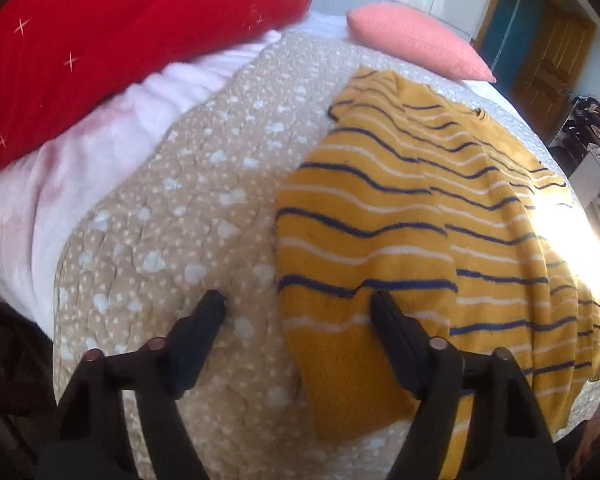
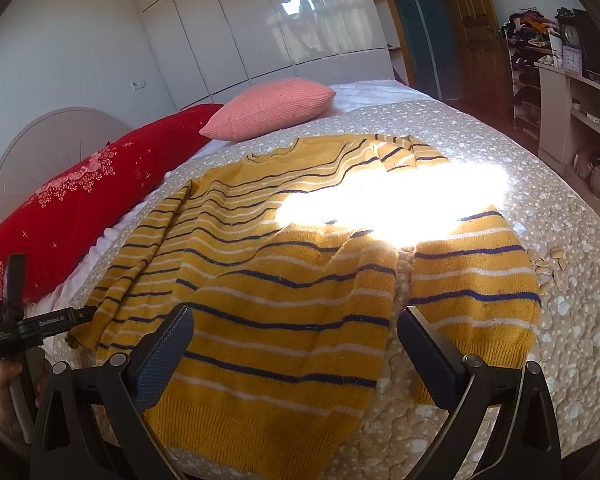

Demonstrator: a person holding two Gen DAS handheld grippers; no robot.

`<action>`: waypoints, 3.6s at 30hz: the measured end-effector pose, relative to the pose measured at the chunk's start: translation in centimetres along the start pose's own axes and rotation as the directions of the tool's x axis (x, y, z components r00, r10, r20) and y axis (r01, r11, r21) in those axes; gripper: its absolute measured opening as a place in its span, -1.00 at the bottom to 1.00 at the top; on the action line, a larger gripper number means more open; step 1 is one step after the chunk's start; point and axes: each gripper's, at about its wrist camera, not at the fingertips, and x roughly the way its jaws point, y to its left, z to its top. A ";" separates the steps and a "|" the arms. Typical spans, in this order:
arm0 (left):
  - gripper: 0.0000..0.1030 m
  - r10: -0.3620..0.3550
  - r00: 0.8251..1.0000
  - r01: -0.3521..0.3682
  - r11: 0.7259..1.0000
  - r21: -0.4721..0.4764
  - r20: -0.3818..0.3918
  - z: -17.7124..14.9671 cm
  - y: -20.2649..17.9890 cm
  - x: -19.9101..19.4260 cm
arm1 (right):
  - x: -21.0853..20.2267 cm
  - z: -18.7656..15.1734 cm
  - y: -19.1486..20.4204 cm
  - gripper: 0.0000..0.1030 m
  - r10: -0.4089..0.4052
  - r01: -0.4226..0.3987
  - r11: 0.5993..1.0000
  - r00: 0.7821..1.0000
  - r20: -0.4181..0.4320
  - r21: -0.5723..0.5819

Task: Fold small clothes
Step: 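Move both tools over the yellow striped sweater toward a sleeve, then grasp the sweater sleeve cuff with the right tool, then lift the held sleeve and fold it across the sweater body, release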

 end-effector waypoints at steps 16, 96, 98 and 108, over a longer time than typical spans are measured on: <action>0.26 0.125 0.984 -0.124 0.992 -0.015 0.127 2.8 4.3 -6.3 | -0.3 -0.1 1.6 1.00 -0.039 0.039 0.999 0.999 0.012 -0.033; 0.37 -0.053 0.989 0.034 0.991 0.132 0.139 -4.5 -6.7 -11.0 | -0.6 0.1 -8.3 -0.71 -0.112 0.084 0.975 0.985 -0.130 -0.207; 0.37 -0.049 0.988 0.027 0.989 0.142 0.148 -4.0 -7.0 -11.0 | -2.6 3.6 -9.5 -0.71 -0.092 0.083 0.986 0.994 -0.058 -0.147; 0.37 -0.067 0.991 0.054 0.992 0.116 0.112 -3.5 -7.5 -9.1 | -2.4 17.3 -23.4 -0.70 -0.547 0.546 0.836 0.837 -0.003 0.042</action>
